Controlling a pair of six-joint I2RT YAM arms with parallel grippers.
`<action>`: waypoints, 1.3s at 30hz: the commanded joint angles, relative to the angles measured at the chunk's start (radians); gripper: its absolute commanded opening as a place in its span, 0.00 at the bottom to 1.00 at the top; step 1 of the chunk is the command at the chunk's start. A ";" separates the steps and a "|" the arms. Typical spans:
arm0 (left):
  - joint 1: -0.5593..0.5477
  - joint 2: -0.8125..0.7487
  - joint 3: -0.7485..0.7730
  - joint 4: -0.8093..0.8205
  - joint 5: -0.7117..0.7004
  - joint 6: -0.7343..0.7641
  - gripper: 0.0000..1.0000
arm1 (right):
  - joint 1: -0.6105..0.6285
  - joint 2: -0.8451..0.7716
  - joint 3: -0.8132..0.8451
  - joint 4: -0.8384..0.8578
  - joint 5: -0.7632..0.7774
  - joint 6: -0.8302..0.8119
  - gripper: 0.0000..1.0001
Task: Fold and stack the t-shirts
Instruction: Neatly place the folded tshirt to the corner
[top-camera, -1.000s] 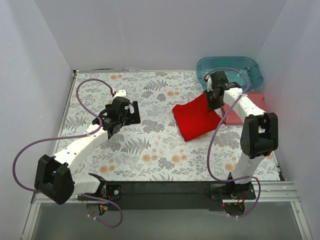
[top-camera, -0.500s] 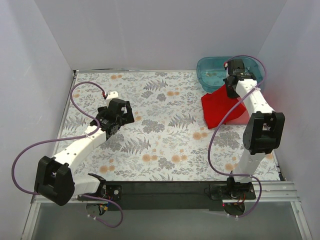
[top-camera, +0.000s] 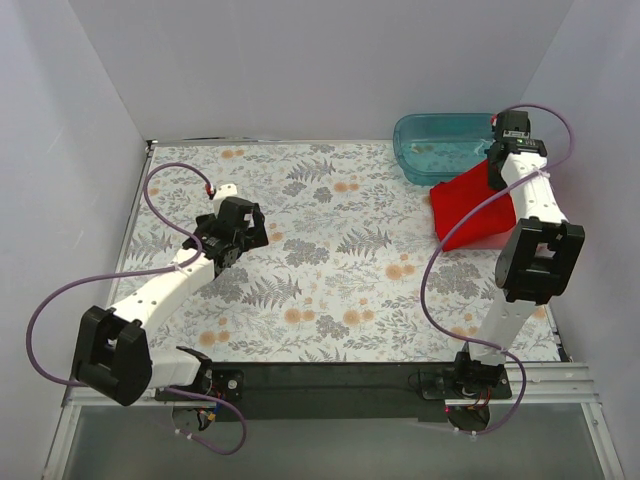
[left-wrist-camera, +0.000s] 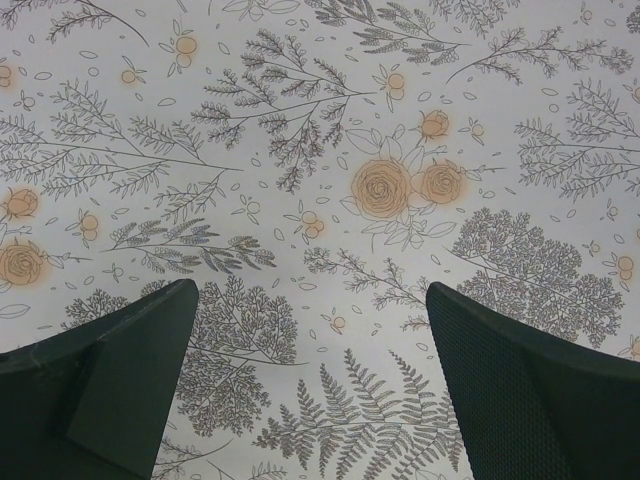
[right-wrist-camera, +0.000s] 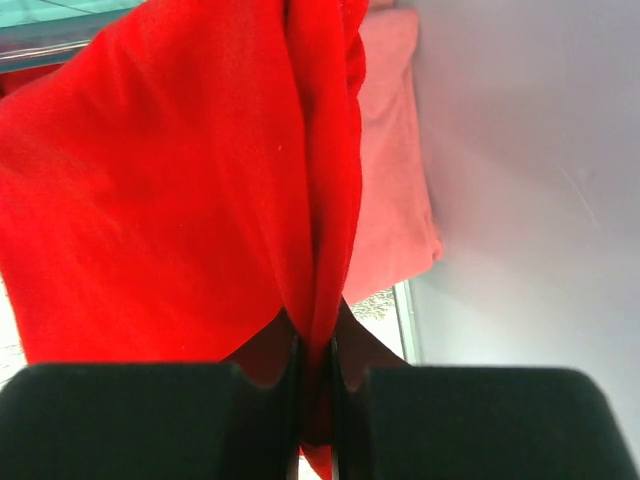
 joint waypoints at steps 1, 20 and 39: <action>0.011 -0.003 0.012 0.000 -0.034 -0.005 0.98 | -0.035 0.000 0.027 0.045 0.039 -0.009 0.01; 0.016 0.047 0.006 0.006 -0.038 -0.013 0.98 | -0.118 0.149 -0.073 0.215 0.090 -0.015 0.09; 0.016 0.044 0.007 0.017 -0.047 -0.017 0.98 | -0.117 -0.071 -0.097 0.165 0.263 0.221 0.77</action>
